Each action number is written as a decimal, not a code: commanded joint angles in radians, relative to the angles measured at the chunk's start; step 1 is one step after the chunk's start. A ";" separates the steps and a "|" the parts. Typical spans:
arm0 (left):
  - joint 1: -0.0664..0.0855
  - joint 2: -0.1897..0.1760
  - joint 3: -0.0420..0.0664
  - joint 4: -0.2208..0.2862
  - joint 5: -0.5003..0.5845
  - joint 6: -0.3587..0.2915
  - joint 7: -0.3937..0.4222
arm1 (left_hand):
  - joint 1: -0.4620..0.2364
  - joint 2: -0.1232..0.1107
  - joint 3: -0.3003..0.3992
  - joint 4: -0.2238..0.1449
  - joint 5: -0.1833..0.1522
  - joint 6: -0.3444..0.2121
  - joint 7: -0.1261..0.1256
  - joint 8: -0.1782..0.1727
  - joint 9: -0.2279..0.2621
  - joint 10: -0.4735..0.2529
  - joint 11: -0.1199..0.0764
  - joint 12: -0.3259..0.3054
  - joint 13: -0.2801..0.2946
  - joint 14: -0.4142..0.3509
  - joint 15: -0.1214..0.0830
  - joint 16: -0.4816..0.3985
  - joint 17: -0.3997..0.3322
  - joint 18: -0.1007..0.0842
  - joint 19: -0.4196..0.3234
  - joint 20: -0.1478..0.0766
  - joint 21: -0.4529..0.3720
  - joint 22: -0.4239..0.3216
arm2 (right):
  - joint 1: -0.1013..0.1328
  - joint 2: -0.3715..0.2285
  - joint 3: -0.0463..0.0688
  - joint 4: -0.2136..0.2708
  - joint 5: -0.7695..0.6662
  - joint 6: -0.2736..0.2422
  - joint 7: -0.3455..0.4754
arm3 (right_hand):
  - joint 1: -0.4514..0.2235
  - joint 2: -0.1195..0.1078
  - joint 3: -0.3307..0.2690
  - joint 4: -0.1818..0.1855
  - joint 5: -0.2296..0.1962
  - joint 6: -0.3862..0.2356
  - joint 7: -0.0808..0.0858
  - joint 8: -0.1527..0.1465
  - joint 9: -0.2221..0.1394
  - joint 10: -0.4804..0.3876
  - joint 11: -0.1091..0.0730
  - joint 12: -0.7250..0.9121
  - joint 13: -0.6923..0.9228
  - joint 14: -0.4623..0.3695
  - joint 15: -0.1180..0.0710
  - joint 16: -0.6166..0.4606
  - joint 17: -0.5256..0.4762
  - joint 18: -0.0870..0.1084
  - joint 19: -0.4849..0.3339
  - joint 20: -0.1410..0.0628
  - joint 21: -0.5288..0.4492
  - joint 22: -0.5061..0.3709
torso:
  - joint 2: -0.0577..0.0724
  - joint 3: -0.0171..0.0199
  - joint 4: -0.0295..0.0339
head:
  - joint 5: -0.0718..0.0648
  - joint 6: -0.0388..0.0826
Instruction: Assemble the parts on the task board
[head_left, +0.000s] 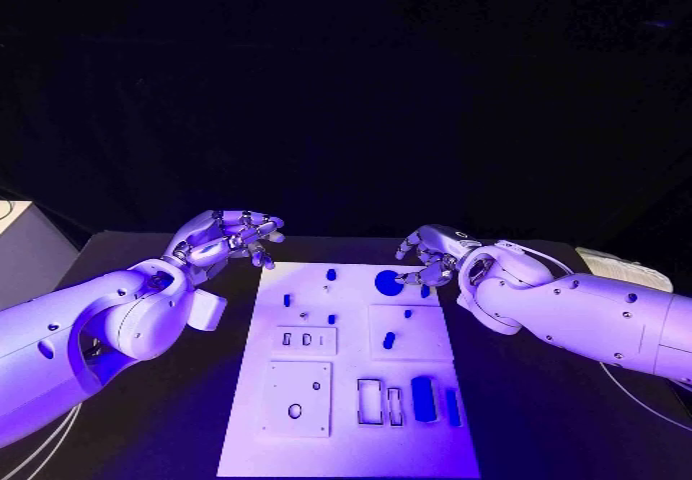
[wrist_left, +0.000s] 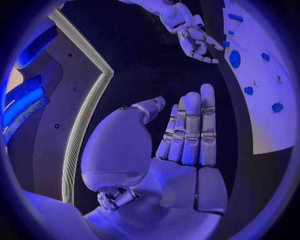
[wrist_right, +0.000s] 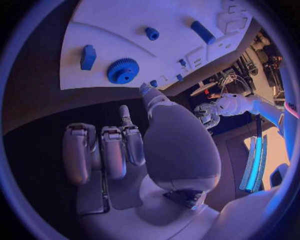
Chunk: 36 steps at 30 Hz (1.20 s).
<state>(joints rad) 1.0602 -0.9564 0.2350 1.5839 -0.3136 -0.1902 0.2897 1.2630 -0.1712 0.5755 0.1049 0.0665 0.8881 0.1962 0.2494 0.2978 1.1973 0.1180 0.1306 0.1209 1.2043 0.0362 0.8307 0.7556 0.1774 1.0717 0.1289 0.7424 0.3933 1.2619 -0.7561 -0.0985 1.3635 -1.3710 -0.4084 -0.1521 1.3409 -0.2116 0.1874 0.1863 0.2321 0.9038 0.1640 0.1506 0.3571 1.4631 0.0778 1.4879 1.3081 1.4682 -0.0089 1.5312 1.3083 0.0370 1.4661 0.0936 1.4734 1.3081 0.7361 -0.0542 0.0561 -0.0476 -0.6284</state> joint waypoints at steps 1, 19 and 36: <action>0.000 0.002 0.001 0.002 -0.009 0.020 0.006 | 0.007 0.004 0.001 -0.001 -0.005 -0.005 0.000 -0.007 0.001 -0.007 -0.002 0.005 0.001 -0.006 0.002 0.004 0.001 0.004 -0.006 0.000 0.004 0.001 | 0.000 0.005 0.001 -0.003 0.007 0.054 -0.026 | 0.007 0.004 -0.014 0.006 -0.006 -0.008 0.000 0.003 0.000 0.029 0.001 0.013 0.183 0.086 0.009 0.009 0.179 -0.012 0.064 0.005 0.011 0.155 | 0.003 -0.0011 0.0020 | -0.004 -0.002; 0.000 -0.006 0.001 0.013 -0.011 0.019 0.004 | 0.009 0.005 0.001 -0.001 -0.005 -0.007 0.001 -0.007 0.002 -0.009 -0.001 0.005 0.002 -0.006 0.003 0.006 0.002 0.004 -0.007 0.001 0.006 0.002 | -0.009 0.062 0.001 -0.064 -0.027 0.060 -0.073 | 0.023 0.013 -0.031 0.026 -0.004 -0.007 0.000 0.010 0.000 0.049 0.003 0.033 0.205 0.091 0.012 0.020 0.206 -0.018 0.073 0.008 0.031 0.181 | 0.016 0.0014 0.0094 | -0.003 -0.016; 0.001 -0.007 0.001 0.015 -0.012 0.018 0.002 | 0.011 0.005 0.002 -0.002 -0.005 -0.009 0.002 -0.008 0.003 -0.012 -0.001 0.005 0.003 -0.007 0.003 0.008 0.003 0.004 -0.008 0.001 0.009 0.004 | -0.018 0.090 0.000 -0.099 -0.027 0.072 -0.080 | 0.038 0.020 -0.025 0.030 0.009 -0.008 0.001 0.012 -0.001 0.046 0.004 0.031 0.202 0.091 0.013 0.021 0.209 -0.019 0.074 0.010 0.036 0.187 | 0.017 0.0038 0.0099 | 0.001 -0.028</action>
<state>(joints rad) 1.0603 -0.9649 0.2351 1.5979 -0.3213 -0.1877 0.2882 1.2670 -0.1671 0.5755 0.1049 0.0665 0.8846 0.1998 0.2454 0.2995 1.1899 0.1180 0.1306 0.1233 1.2043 0.0362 0.8347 0.7575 0.1774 1.0718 0.1289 0.7502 0.3964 1.2452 -0.6669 -0.0985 1.2663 -1.3854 -0.3535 -0.2264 1.3676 -0.1936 0.1593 0.2131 0.2381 0.9038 0.1643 0.1583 0.3569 1.4632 0.0783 1.5155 1.3076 1.4681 -0.0020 1.5473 1.3079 0.0371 1.4662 0.0935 1.5054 1.3076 0.7554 -0.0514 0.0658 -0.0472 -0.6546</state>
